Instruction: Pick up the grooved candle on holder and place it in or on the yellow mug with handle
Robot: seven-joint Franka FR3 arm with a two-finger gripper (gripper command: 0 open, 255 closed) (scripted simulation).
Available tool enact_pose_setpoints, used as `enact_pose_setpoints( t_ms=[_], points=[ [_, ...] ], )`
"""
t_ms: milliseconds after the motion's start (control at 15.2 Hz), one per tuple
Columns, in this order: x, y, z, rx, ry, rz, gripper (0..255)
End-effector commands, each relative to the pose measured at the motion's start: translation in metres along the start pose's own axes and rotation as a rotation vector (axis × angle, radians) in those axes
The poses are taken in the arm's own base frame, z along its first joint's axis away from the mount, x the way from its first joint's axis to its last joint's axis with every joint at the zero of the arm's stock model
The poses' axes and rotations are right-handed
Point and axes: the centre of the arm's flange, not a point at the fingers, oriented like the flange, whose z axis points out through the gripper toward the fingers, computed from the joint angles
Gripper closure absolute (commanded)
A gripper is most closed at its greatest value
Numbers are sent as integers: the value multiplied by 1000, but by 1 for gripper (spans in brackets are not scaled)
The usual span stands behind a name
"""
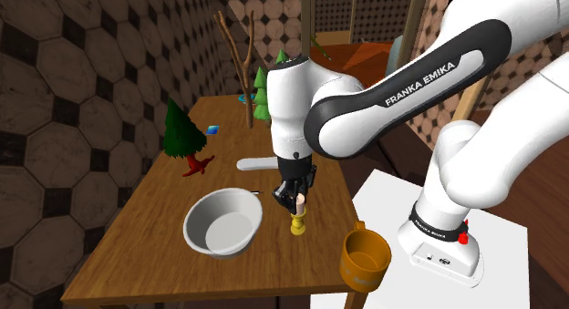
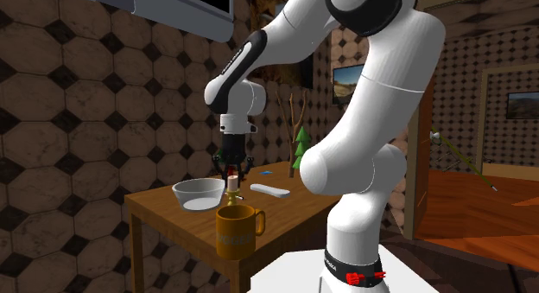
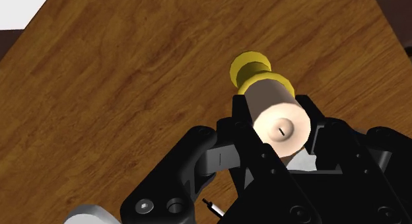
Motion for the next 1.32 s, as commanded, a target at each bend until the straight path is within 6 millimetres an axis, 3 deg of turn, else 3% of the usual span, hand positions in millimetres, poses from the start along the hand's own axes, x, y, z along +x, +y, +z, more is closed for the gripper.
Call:
enact_pose_setpoints(
  t_ms=[0, 1254],
  points=[
    [-1, -1, -12, 0, 0, 0, 255],
    [-6, -4, -112, 0, 0, 0, 255]
  ],
)
